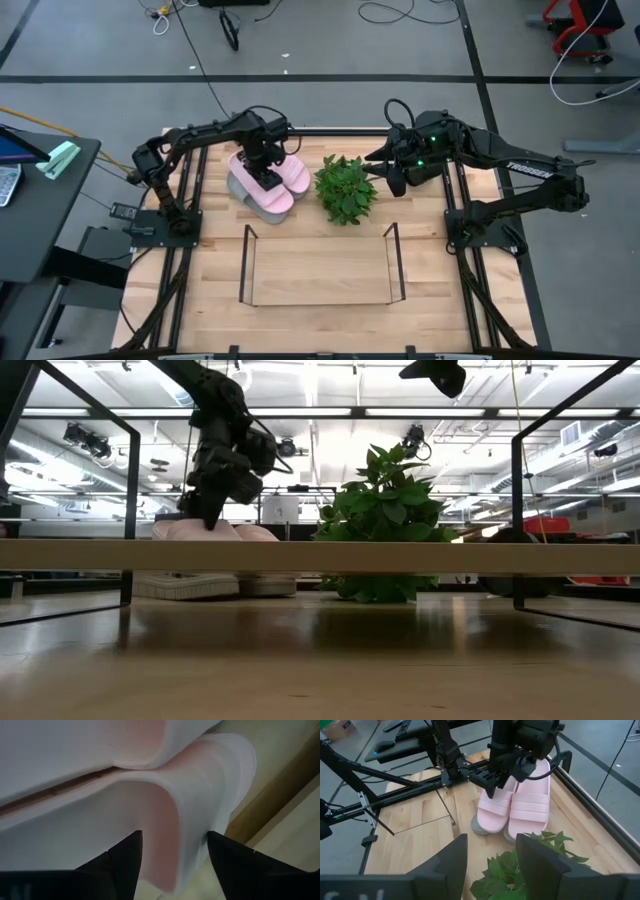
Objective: Pick and place slides into the shelf
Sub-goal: Put the left pink slipper on the shelf
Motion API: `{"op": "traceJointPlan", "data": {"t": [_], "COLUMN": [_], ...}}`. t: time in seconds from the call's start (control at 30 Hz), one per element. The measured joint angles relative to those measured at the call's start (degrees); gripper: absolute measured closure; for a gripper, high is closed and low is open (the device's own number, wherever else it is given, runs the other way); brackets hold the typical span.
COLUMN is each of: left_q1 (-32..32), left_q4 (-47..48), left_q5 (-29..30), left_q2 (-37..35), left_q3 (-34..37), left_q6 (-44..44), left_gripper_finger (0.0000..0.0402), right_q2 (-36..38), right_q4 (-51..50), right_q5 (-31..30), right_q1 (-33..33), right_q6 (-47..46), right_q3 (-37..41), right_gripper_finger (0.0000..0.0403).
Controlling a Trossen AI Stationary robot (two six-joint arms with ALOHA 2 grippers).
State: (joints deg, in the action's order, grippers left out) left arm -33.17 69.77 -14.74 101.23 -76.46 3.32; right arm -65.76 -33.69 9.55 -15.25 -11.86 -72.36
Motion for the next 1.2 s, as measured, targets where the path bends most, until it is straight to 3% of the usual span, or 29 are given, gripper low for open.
{"op": "traceJointPlan", "data": {"t": [0.2,0.4,0.47,0.57,0.83,1.2], "left_q1": [0.39,0.42,0.42,0.59,1.63,6.85], "left_q4": [-0.19,1.43,2.58,4.36,12.33,19.84], "left_q5": [-0.21,-1.86,-3.49,-6.39,-7.14,-7.40], "left_q2": [0.02,0.02,-0.11,-0.85,-4.08,-4.41], "left_q3": [0.15,0.13,0.13,0.13,-4.25,-22.27], "left_q6": [-1.55,-3.50,-4.66,-6.88,-11.53,-17.52], "left_gripper_finger": [0.0234,0.0361,0.0386,0.0379,0.0387,0.0389], "right_q2": [0.00,0.00,0.00,0.00,0.00,0.00], "right_q4": [-0.15,-0.18,-0.17,-0.19,-0.17,-0.23], "right_q5": [-1.75,-2.15,-2.15,-2.26,-2.55,-2.50], "right_q1": [0.00,0.00,-0.02,-0.01,0.00,-0.02], "right_q6": [0.00,0.00,0.01,0.00,0.02,0.04], "right_q3": [0.00,0.00,0.00,0.00,0.00,0.00], "right_gripper_finger": [0.0229,0.0229,0.0229,0.0229,0.0229,0.0229]}}
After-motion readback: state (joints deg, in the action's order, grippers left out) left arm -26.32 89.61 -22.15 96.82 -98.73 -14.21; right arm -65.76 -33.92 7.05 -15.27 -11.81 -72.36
